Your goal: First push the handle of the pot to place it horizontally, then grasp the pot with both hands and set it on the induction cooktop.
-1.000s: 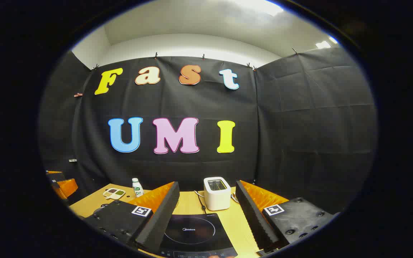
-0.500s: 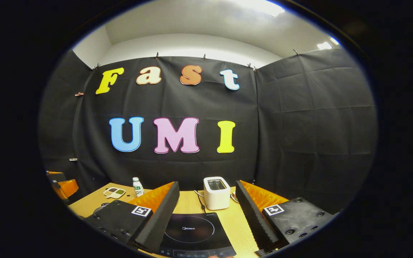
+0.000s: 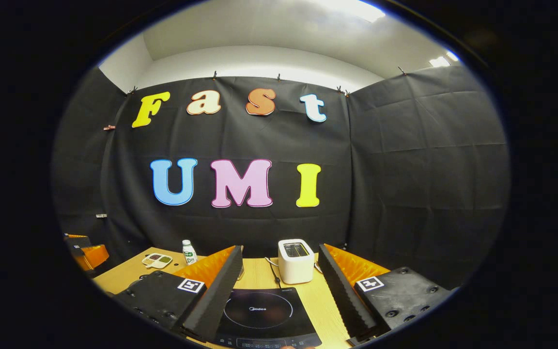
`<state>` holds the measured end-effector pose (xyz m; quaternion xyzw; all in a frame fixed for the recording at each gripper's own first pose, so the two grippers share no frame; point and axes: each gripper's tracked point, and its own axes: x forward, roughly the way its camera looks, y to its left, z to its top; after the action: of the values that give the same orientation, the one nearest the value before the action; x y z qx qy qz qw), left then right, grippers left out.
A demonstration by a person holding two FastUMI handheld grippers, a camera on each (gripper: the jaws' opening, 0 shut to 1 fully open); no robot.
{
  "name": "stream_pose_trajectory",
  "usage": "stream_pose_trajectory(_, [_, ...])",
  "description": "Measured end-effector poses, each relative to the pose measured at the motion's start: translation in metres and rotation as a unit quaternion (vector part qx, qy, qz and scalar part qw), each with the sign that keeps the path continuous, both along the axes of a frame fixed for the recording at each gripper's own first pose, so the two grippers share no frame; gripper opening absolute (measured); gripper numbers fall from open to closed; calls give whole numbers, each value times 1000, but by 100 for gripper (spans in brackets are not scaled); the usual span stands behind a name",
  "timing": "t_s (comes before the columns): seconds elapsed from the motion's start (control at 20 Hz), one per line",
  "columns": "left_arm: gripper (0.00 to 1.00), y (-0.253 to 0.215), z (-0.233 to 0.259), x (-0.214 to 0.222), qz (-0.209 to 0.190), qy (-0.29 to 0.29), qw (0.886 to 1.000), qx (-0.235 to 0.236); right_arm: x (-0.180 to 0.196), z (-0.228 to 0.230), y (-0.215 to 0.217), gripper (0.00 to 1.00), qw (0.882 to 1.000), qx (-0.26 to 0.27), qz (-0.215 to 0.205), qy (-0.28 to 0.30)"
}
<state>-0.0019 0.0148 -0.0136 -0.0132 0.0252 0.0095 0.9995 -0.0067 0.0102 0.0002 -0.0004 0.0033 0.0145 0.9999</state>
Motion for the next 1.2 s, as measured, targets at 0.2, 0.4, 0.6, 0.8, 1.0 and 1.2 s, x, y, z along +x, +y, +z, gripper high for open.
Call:
stream_pose_trajectory(0.2, [95,5,-2,4,4,5,1000,-3,1,-1,2,98,1000,0,2,3])
stream_pose_trajectory(0.4, [95,5,-3,7,-2,9,1000,-2,4,-2,4,98,1000,0,3,5])
stream_pose_trajectory(0.6, [95,6,-2,9,-9,11,1000,6,5,-5,7,98,1000,-1,6,9])
stream_pose_trajectory(0.8, [91,7,-4,12,-19,15,1000,16,6,-7,8,98,1000,0,7,14])
stream_pose_trajectory(1.0, [63,6,-12,15,-38,33,999,9,6,-8,7,98,1000,1,6,18])
stream_pose_trajectory(1.2, [45,11,-23,14,-39,54,998,-8,5,-7,8,98,1000,-1,6,19])
